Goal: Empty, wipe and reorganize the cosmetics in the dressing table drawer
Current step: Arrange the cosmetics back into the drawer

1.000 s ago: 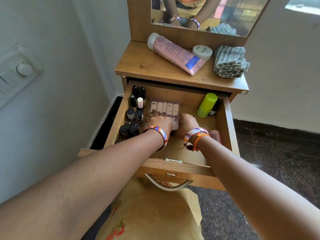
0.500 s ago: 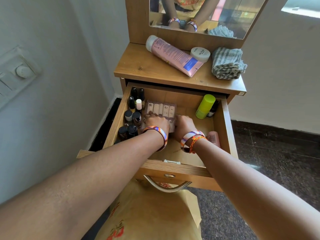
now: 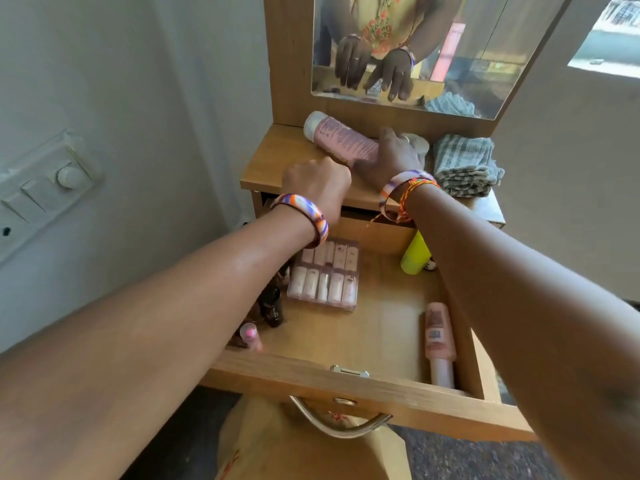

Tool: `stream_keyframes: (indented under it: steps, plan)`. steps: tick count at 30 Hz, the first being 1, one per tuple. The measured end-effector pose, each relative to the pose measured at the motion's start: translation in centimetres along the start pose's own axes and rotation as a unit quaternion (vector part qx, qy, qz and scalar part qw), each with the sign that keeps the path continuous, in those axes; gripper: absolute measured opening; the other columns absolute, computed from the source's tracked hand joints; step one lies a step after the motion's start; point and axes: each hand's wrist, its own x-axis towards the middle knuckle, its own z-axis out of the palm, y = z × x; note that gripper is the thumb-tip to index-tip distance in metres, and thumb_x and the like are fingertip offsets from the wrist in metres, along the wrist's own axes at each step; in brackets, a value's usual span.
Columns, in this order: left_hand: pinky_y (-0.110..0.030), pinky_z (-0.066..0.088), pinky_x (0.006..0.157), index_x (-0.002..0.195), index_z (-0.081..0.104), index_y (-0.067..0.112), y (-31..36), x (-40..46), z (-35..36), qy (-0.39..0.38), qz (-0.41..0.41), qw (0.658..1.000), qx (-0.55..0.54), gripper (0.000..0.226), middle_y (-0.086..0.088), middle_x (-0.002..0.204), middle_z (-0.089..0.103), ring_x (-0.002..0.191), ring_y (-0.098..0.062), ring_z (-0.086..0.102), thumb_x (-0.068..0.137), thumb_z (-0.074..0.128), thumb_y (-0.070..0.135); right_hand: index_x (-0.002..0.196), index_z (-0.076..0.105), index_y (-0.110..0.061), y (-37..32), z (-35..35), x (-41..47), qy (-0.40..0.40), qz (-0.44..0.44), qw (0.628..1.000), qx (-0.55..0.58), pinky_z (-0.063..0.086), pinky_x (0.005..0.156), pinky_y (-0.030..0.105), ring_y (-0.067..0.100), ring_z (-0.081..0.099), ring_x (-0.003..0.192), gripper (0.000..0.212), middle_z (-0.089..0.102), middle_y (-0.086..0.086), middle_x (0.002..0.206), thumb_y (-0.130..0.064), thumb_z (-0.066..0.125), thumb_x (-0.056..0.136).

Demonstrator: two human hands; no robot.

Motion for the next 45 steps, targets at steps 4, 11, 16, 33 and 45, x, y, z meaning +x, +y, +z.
stream_keyframes:
  steps: [4,11,16,33,45]
  plan:
    - [-0.035,0.034,0.062,0.104,0.059,0.005,-1.7,0.4,1.0,0.051,-0.003,0.999,-0.005,0.024,-0.012,0.107,0.059,0.100,-0.035,0.059,0.085,0.049,-0.004,0.130,0.044,-0.010,0.4,1.0,2.6,-0.066,0.012,0.997,-0.032,0.037,0.104,0.045,0.036,0.043,0.125,0.054,0.050,0.015,0.132,-0.025,0.062,0.082]
    - [-0.039,0.045,0.095,0.141,0.034,0.011,-1.3,0.2,1.4,0.075,0.050,0.994,-0.060,0.069,-0.014,0.148,0.034,0.134,-0.030,0.036,0.081,0.067,0.010,0.098,0.059,-0.006,2.3,-0.7,-1.2,-0.081,-0.045,0.988,-0.121,0.048,0.090,0.042,0.036,0.055,0.106,0.021,0.057,0.014,0.102,-0.003,0.057,0.078]
    - [-0.039,0.039,0.100,0.139,0.035,0.015,-0.2,-1.6,-1.0,0.032,0.072,0.995,-0.066,0.078,-0.010,0.143,0.041,0.132,-0.028,0.038,0.075,0.070,0.043,0.105,0.063,-0.012,2.9,-3.8,-7.1,-0.134,-0.080,0.977,-0.144,0.046,0.072,0.032,0.031,0.063,0.098,0.023,0.059,0.007,0.090,-0.008,0.054,0.085]
    - [-0.031,0.050,0.080,0.124,0.053,0.009,3.6,-8.2,4.6,-0.342,0.152,0.904,-0.209,0.054,-0.010,0.113,0.060,0.093,-0.023,0.055,0.080,0.069,0.037,0.140,0.041,-0.024,6.7,0.1,-15.7,-0.400,-0.107,0.907,-0.080,0.045,0.094,0.029,0.021,0.057,0.113,0.058,0.057,0.001,0.132,-0.027,0.062,0.086]
    - [-0.034,0.046,0.101,0.138,0.041,0.009,2.8,-7.1,4.7,-0.393,0.138,0.889,-0.188,0.069,-0.008,0.139,0.048,0.124,-0.025,0.050,0.080,0.072,0.028,0.143,0.037,-0.019,7.8,1.5,-14.9,-0.447,-0.031,0.894,0.023,0.043,0.102,0.033,0.025,0.048,0.130,0.078,0.049,0.007,0.141,-0.014,0.076,0.076]
